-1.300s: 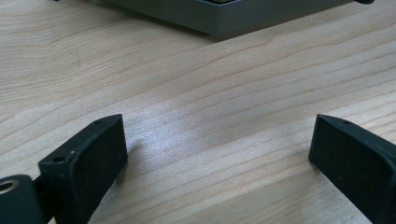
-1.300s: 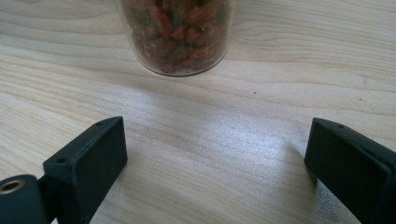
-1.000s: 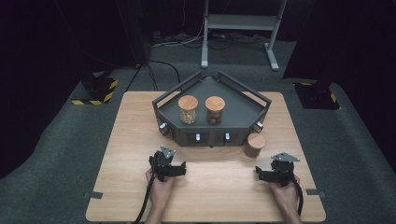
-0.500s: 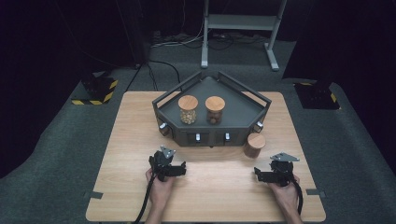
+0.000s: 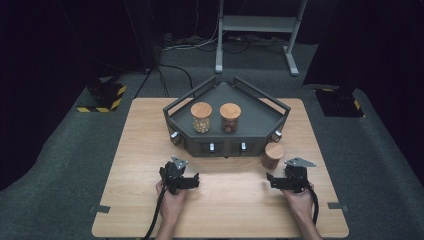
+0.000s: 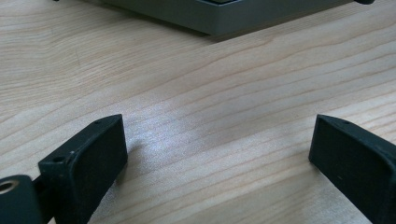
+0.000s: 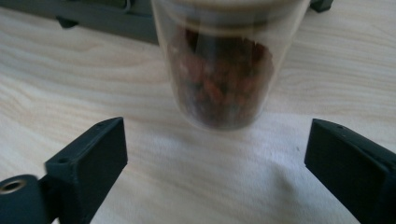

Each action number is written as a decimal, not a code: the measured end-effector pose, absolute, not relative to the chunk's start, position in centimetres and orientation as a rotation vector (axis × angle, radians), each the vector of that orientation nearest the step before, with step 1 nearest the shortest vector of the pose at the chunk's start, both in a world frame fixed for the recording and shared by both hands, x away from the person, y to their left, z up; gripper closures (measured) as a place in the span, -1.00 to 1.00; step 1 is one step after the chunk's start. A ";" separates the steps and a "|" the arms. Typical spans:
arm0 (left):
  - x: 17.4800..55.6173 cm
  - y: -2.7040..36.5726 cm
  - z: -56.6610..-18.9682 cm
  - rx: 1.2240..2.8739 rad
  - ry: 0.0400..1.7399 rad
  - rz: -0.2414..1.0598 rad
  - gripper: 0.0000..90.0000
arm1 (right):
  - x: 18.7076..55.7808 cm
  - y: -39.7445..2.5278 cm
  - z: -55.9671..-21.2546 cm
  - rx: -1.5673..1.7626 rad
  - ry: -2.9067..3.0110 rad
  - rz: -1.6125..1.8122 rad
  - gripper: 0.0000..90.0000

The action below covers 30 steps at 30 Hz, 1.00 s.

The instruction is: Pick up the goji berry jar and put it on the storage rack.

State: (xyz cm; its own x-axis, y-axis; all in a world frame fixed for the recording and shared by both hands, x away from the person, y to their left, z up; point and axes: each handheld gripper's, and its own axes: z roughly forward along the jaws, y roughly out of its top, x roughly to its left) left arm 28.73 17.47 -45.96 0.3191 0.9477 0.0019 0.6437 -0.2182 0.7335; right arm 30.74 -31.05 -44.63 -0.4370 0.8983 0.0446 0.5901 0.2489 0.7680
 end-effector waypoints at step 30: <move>28.7 17.5 -46.0 1.953 1.402 0.614 -0.91 | 33.1 -28.6 -44.0 1.410 2.024 1.065 -0.63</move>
